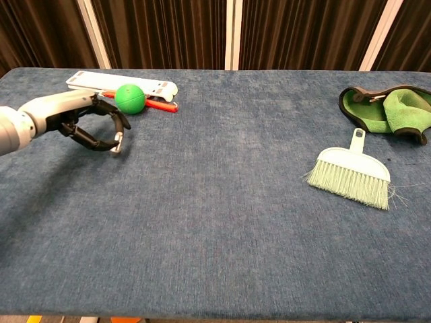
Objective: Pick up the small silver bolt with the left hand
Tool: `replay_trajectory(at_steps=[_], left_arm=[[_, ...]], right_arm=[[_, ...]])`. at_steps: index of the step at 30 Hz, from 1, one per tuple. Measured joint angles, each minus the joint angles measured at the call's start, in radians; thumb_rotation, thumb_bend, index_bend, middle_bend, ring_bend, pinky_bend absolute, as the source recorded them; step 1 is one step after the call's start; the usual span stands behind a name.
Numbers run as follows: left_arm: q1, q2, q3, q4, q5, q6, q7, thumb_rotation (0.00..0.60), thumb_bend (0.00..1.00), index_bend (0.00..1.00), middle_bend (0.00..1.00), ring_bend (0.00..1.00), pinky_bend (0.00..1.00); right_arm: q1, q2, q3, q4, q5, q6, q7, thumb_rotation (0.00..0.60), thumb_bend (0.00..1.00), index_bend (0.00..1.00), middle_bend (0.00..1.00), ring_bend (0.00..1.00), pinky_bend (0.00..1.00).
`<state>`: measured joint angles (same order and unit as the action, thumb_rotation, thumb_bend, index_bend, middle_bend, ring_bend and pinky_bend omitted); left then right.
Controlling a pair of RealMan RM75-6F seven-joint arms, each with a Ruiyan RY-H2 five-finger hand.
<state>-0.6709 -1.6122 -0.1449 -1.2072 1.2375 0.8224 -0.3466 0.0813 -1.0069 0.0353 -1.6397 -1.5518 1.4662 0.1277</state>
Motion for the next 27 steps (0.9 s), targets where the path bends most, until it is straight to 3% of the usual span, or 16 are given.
replay_trajectory(at_steps=[14, 27], left_arm=[[0.055, -0.024, 0.007, 0.073, 0.042, 0.055, -0.099, 0.600, 0.37, 0.52, 0.25, 0.08, 0.00], [0.069, -0.030, 0.013, 0.092, 0.068, 0.070, -0.099, 0.600, 0.37, 0.45, 0.24, 0.07, 0.00]], right_arm=[[0.000, 0.003, 0.000, -0.004, -0.002, 0.003, -0.002, 0.600, 0.19, 0.00, 0.05, 0.00, 0.00], [0.001, 0.004, 0.000, -0.006, -0.003, 0.001, -0.003, 0.600, 0.19, 0.00, 0.05, 0.00, 0.00]])
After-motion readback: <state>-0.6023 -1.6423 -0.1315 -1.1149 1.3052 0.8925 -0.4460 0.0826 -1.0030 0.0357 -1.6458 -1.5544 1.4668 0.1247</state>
